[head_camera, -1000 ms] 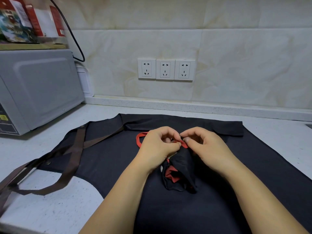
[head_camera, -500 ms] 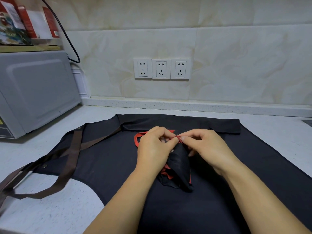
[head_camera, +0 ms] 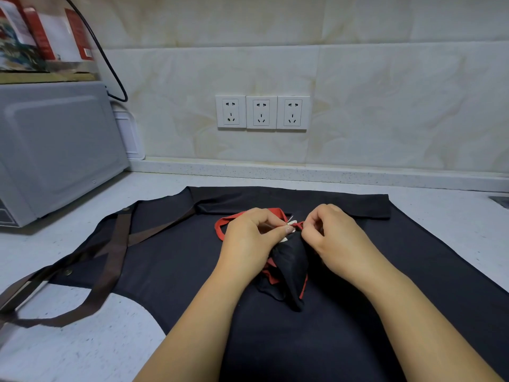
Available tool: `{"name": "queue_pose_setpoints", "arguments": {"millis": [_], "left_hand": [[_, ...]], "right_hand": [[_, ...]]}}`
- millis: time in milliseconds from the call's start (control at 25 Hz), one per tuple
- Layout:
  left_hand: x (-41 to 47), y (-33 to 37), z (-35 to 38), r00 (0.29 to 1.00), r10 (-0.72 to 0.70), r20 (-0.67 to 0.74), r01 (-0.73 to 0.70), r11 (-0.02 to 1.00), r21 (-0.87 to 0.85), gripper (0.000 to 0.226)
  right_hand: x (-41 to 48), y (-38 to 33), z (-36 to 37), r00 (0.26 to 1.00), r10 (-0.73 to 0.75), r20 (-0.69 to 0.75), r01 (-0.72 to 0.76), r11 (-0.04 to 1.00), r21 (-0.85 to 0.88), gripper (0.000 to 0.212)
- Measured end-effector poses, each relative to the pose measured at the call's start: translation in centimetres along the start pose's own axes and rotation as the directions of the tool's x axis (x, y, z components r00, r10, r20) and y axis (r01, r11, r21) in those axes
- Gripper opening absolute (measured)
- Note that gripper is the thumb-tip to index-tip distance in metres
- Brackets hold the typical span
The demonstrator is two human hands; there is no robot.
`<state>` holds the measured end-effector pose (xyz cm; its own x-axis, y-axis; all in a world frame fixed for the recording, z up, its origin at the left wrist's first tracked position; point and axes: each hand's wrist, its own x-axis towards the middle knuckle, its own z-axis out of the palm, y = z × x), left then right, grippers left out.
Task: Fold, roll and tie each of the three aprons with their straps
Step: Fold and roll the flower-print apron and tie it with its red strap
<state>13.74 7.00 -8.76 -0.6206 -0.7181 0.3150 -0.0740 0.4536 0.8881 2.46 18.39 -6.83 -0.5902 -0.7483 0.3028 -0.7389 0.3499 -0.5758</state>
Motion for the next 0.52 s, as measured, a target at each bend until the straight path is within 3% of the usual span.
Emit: {"name": "queue_pose_setpoints", "arguments": {"millis": [120,320,520], "left_hand": [[-0.11,0.19,0.06,0.998,-0.051,0.027,0.052,0.998,-0.029,0.010],[-0.21,0.15,0.18,0.997,-0.060,0.041,0.063,0.996,-0.066,0.010],[-0.04,-0.16,0.07,0.996,-0.074,0.052,0.077,0.996,-0.052,0.012]], "right_hand": [[-0.15,-0.34,-0.16,1.000,-0.001,-0.028,0.001,1.000,0.007,0.013],[0.08,-0.66,-0.15,0.994,0.038,0.102,-0.035,0.999,-0.031,0.035],[-0.15,-0.36,-0.08,0.992,0.046,0.115,-0.050,0.998,0.030,0.048]]}}
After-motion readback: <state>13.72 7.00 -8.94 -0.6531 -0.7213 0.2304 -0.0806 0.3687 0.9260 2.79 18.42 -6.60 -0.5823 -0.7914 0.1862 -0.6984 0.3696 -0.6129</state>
